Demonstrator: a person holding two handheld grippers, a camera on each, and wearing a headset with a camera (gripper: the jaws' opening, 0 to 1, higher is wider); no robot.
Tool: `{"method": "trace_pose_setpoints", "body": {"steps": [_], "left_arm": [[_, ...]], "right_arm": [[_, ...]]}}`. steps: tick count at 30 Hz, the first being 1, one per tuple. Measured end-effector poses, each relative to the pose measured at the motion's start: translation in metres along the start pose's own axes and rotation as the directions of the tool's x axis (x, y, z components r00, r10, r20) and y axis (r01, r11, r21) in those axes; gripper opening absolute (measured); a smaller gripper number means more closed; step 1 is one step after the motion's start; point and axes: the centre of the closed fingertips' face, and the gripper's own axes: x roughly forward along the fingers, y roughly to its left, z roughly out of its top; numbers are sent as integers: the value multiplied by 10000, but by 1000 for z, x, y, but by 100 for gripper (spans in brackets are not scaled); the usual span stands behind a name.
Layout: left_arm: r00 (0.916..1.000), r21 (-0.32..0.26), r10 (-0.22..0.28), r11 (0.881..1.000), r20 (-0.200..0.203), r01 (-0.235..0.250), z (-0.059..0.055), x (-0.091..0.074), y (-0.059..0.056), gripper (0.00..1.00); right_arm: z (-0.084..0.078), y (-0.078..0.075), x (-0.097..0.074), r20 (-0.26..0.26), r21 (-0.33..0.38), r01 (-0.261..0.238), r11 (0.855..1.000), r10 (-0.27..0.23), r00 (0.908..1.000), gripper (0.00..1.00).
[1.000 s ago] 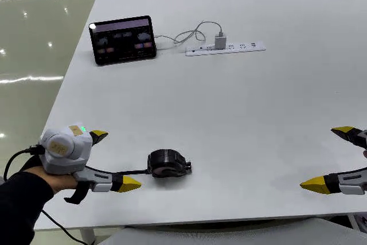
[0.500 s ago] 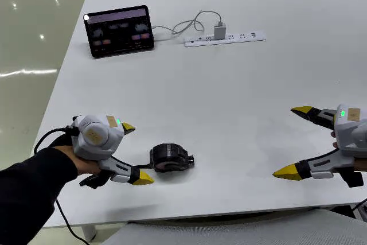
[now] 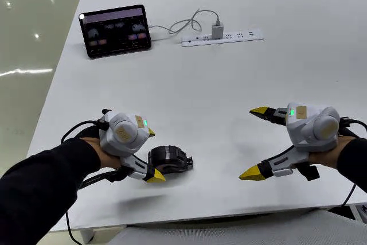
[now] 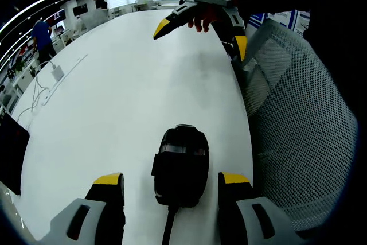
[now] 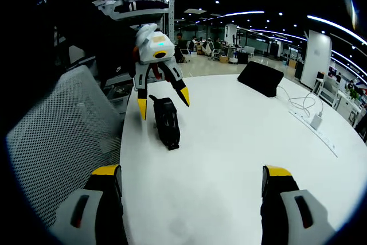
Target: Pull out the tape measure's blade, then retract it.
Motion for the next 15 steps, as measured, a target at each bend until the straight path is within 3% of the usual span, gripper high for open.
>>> {"method": "trace_pose_setpoints", "body": {"steps": [5, 9, 12, 13, 15], "left_arm": [[9994, -64, -348, 9994, 4, 348, 4, 8, -6, 52], [9994, 439, -167, 9989, -308, 180, 3, 13, -5, 44], [9993, 653, -238, 9975, -304, 257, 7, 16, -8, 41], [9986, 1047, -364, 9937, -386, 403, 8, 17, -11, 39], [9986, 1273, -150, 9916, -505, 214, 6, 18, -12, 36]], "right_arm": [[-6, 7, 18, -268, -104, -369, 9993, 366, 9990, 94], [-4, 10, 32, -338, -224, -619, 9978, 612, 9976, 89], [-4, 12, 43, -514, -384, -795, 9961, 775, 9957, 84], [-3, 14, 47, -539, -402, -937, 9948, 914, 9943, 81], [-2, 17, 55, -600, -424, -1070, 9934, 1044, 9927, 77]]}}
